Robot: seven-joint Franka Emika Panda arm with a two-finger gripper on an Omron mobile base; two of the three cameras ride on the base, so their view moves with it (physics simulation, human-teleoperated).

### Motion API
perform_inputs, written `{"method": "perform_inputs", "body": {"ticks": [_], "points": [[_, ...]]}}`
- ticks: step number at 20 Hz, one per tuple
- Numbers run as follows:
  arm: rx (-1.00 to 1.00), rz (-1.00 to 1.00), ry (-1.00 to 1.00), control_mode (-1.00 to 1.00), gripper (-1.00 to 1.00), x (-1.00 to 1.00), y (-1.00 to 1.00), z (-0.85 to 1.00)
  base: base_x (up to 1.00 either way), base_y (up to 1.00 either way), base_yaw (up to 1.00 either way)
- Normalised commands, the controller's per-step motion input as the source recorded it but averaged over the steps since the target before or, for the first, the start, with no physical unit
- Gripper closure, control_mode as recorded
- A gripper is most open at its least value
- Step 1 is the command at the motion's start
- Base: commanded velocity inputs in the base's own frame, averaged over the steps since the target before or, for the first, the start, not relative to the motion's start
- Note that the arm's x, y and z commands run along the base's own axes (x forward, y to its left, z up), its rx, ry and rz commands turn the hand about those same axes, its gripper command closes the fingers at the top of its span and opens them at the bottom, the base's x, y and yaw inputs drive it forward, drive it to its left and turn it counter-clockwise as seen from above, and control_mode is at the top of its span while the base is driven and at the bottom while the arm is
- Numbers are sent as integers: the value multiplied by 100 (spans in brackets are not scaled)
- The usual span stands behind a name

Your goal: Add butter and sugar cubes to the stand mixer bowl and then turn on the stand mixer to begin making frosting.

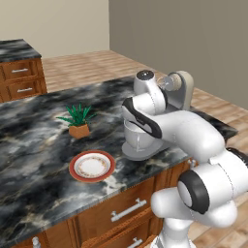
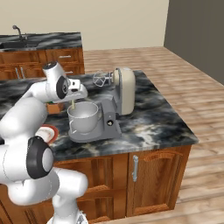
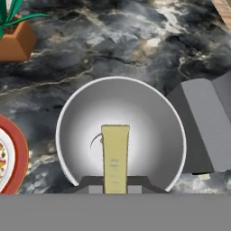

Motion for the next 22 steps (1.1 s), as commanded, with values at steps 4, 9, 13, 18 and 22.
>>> {"method": "perform_inputs", "body": {"ticks": [4,9,13,18,22], "points": [[0,-3,0,-100,100,24,-4,-2,0,0,0],[0,-3,0,-100,100,29,-1,-16,0,0,0],[-1,-4,0,-100,100,23,0,-36,0,0,0],[-1,-7,0,-100,100,9,0,-42,0,0,0],[0,-7,0,-100,100,14,-2,-30,0,0,0]]}}
